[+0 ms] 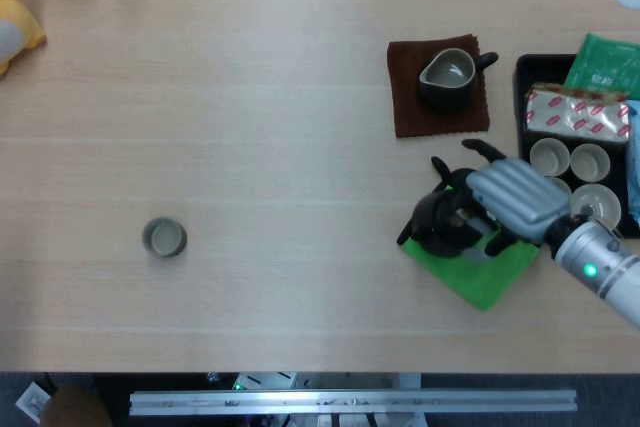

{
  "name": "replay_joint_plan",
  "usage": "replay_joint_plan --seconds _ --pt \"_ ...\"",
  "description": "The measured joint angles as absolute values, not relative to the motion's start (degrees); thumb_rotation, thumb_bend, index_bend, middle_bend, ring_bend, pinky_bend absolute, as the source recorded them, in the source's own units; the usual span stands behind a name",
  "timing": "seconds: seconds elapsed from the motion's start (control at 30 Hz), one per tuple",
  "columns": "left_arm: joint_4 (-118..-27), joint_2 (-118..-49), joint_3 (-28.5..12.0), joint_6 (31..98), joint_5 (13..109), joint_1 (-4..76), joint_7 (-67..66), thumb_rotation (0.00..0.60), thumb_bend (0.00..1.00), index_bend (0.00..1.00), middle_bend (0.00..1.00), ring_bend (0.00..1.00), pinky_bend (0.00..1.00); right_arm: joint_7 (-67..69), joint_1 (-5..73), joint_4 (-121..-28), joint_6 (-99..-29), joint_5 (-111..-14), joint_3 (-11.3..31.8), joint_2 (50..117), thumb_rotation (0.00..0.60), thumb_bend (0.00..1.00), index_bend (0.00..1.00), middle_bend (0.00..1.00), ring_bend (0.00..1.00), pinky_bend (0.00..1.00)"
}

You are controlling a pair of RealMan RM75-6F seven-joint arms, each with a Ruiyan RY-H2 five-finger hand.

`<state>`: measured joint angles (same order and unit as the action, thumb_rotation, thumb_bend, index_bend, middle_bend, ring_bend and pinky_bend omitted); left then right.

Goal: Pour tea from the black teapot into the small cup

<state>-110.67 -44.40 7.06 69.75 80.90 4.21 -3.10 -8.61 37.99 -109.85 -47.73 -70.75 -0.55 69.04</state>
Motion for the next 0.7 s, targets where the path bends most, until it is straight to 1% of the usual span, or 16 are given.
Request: replay_joint_plan --seconds 0.2,0.37,0.53,0.6,0.67,0.7 --pt "-110.85 -44.48 7.15 69.66 81.19 4.27 -3.28 0.600 0.28 0.23 0.28 0.29 0.21 -9.88 37.43 -109.40 -50.94 -71.41 0.82 68.21 0.600 0.00 0.93 0.90 0.85 0.00" --pt "-111.11 -44.51 7.13 69.61 81.27 4.38 -3.50 0.600 0.28 0.23 0.28 0.29 0.21 -10.27 37.01 -109.43 -51.72 -69.83 1.69 67.82 0.596 0.00 0.94 0.90 0.85 0.00" --pt "-111.41 -44.60 7.12 69.42 81.25 4.53 -3.91 0.600 0.28 0.23 0.28 0.29 0.21 -9.08 36.74 -109.12 -51.80 -69.85 2.12 67.40 0.514 0.00 0.95 0.90 0.85 0.00" --pt "-111.49 -44.68 7.12 69.42 81.26 4.56 -4.05 0.600 0.28 0.23 0.28 0.29 0.21 -8.49 36.51 -108.96 -52.01 -70.10 2.26 67.26 0.471 0.00 0.96 0.90 0.85 0.00" --pt "-111.62 -44.73 7.11 69.31 81.20 4.64 -4.23 0.600 0.28 0.23 0.28 0.29 0.21 -7.84 36.33 -108.82 -52.13 -70.41 2.40 66.98 0.411 0.00 0.96 0.90 0.85 0.00" --pt "-111.66 -44.75 7.10 69.25 81.16 4.68 -4.32 0.600 0.28 0.23 0.28 0.29 0.21 -7.56 36.25 -108.74 -52.16 -70.53 2.45 66.83 0.393 0.00 0.96 0.90 0.85 0.00"
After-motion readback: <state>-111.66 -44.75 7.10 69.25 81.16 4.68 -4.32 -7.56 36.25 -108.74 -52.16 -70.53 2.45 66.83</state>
